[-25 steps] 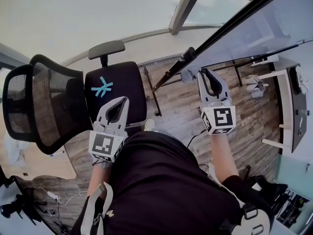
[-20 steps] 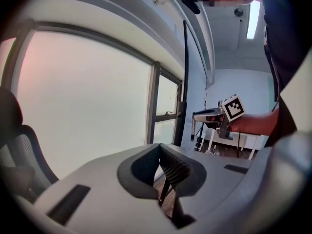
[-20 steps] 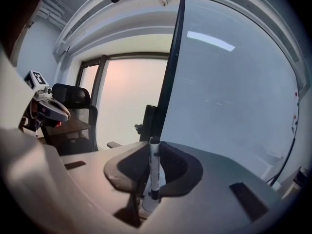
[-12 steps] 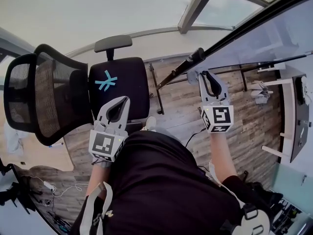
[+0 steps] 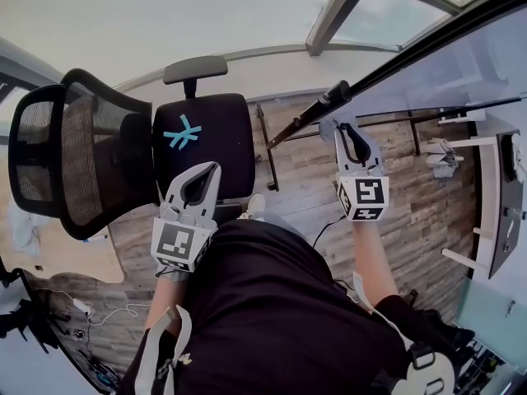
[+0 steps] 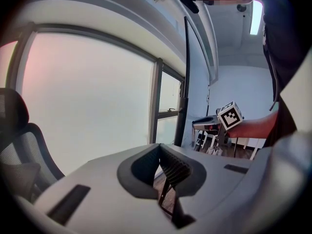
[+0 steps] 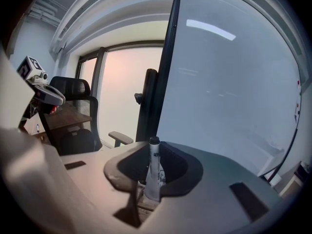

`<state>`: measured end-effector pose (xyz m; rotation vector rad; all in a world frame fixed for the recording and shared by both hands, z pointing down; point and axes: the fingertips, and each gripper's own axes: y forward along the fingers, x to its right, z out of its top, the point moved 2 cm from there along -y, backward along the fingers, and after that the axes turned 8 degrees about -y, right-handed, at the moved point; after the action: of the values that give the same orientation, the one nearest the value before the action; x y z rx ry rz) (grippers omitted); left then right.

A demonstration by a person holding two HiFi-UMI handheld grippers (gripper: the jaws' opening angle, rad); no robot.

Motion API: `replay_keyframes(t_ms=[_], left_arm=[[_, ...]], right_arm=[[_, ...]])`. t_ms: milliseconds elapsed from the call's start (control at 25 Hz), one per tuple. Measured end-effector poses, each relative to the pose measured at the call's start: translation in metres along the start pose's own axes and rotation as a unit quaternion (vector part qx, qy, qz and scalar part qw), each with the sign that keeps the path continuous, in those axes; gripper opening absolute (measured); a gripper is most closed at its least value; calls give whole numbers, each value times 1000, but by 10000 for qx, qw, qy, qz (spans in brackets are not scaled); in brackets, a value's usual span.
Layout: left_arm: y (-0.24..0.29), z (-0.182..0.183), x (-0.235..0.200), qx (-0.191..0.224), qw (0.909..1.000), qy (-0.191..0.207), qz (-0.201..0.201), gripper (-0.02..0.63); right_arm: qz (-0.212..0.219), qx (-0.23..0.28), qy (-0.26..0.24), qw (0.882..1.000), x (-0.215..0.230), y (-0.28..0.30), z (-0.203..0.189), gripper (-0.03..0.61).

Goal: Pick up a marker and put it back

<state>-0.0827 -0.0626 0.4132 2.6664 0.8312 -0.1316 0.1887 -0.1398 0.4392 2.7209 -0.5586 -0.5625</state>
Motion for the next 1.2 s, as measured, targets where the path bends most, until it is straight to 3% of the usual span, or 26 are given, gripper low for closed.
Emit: replay_keyframes(t_ms=[480,1200], left_arm=[[-1,-3,-1,10,10000,-21,12,9],[-5,-1,-8,58,9999,-60,-88,9]], right_arm=[[7,-178,54,9998,-2,6,-18,81],[-85,-153,81,9998,-4,0,-5,87]])
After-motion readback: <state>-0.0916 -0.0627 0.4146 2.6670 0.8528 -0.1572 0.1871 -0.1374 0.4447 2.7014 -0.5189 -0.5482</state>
